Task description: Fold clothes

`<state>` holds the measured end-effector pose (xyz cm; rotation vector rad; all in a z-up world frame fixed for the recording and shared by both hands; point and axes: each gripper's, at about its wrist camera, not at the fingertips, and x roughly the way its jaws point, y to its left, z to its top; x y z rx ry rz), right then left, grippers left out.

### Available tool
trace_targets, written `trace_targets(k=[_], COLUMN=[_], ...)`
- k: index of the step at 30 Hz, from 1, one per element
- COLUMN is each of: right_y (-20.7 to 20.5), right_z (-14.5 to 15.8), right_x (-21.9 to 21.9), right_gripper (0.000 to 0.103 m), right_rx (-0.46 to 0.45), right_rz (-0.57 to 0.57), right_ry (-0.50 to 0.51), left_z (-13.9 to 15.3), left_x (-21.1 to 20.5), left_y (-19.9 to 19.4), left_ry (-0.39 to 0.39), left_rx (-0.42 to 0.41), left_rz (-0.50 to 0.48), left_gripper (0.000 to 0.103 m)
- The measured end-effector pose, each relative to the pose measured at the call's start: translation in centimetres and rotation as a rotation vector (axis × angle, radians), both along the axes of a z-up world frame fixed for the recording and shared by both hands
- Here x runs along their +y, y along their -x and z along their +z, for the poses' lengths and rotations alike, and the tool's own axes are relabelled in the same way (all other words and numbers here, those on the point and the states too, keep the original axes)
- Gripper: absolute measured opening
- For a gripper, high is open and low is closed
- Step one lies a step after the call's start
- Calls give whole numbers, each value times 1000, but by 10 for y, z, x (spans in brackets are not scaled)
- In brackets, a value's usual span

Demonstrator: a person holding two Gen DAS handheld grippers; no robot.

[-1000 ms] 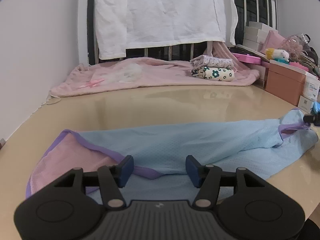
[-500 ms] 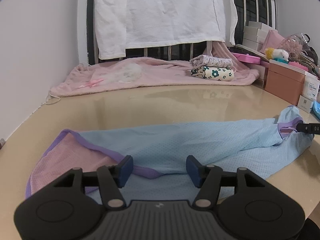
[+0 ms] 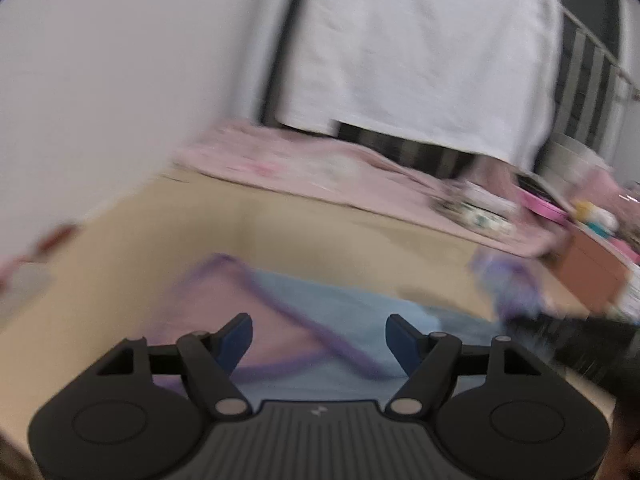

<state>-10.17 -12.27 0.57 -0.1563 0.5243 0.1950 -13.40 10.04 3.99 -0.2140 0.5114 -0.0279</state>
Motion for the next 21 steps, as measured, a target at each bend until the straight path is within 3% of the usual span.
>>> trace_targets(k=[3,5,6,7,10,12,15,18,21], right_y=[-5,3,8,12,10,-11,-61,-120,-165], right_z=[0,8,18,30,67,86,107,104,89], right_x=[39,41,36,29,7,-1,13,55,97], right_gripper=[26,45,62,69,70,67,65,66,62], right_rx=[27,-2,-17,-30,-37,-37,9,157,286], right_rz=[118,142,170,200,282,361,551,758,909], right_ry=[47,48,3,-51,-186,-175,1,171,204], left_z=[1,0,-1,-2,-8,-10,-11,-16,-23], left_x=[13,18,21,23,28,26,20,11,5], left_y=[10,19,23,27,29,27,24,26,31], left_ry=[-55,-91,-102,-111,-105,-75,-31,-40,-24], left_rx=[34,40,39,43,77,89,109,90,77], left_rz=[80,127,146,160,182,187,222,266,327], left_gripper=[73,73,73,73,73,72,71,71,70])
